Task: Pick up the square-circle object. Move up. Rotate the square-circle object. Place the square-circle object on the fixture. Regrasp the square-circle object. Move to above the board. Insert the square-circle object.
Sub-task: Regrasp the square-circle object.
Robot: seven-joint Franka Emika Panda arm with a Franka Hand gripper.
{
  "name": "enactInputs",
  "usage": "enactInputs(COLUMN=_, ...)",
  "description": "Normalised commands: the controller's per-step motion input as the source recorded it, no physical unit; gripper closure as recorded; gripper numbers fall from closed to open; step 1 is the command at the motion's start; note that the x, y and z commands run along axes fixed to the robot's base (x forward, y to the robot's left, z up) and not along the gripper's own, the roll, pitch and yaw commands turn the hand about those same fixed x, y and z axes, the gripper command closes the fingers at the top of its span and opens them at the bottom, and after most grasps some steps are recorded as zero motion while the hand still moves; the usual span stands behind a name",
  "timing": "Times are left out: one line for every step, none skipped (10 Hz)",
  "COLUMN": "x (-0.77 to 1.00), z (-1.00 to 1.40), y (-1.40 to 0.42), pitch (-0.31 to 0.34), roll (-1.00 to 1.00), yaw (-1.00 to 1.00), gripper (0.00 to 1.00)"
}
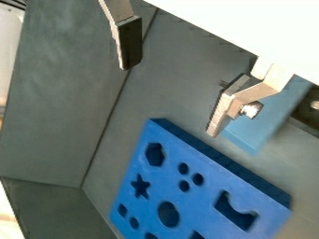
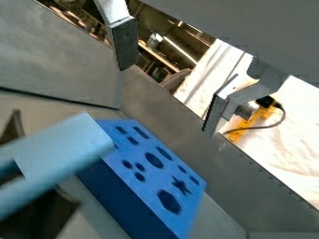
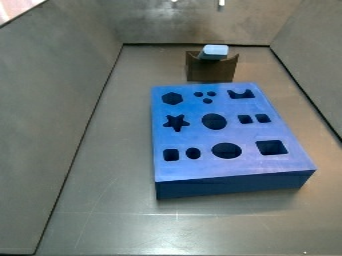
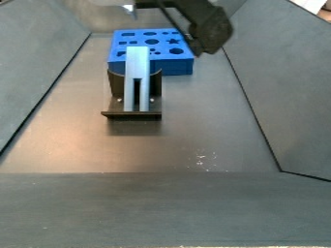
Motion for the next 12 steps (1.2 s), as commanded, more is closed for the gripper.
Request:
enactInputs(x=-1.0, z=0.02, y=-0.01, pitch=-0.063, roll=0.09, yaw=-0.04, gripper=0.0)
enactInputs(x=-0.82, z=0.01, y=-0.01, pitch=-0.091, roll=0.1, yaw=-0.03, gripper=0.0)
enactInputs(x=-0.68, z=0.01, y=-0.01, pitch=-0.105, roll=0.1, yaw=-0.02, gripper=0.0)
enactInputs(x=-0.55, z=0.02, y=-0.01, pitch=-0.113, roll=0.11, yaw=0.0, gripper=0.0)
enactInputs(x=-0.27, z=-1.0, y=-0.39, pitch=-0.051, roll=1.0, yaw=-0.91, gripper=0.0)
enactInputs(x=-0.16, z=-1.0, y=-0.41, pitch=-0.059, roll=1.0, yaw=-0.91, gripper=0.0)
enactInputs(x=-0.07, z=-1.0, y=-0.41, pitch=-0.074, roll=1.0, yaw=-0.91, gripper=0.0)
enactInputs(x=-0.03, z=-0.79, y=-0.23, pitch=-0.102, roll=1.0, yaw=-0.92, gripper=0.0)
enactInputs(x=-0.01, z=-0.5, y=-0.08, pitch=-0.134, roll=1.0, yaw=-0.93, gripper=0.0)
enactInputs(x=0.01, z=-0.3, y=-0.05, pitch=-0.153, roll=1.0, yaw=-0.94, gripper=0.0)
enactInputs(x=0.01, z=-0.18, y=-0.05, pitch=-0.167, roll=1.0, yaw=-0.94, gripper=0.0)
enactInputs(x=-0.02, z=-0.03, y=-0.02, pitch=-0.197, roll=1.0, yaw=-0.94, gripper=0.0)
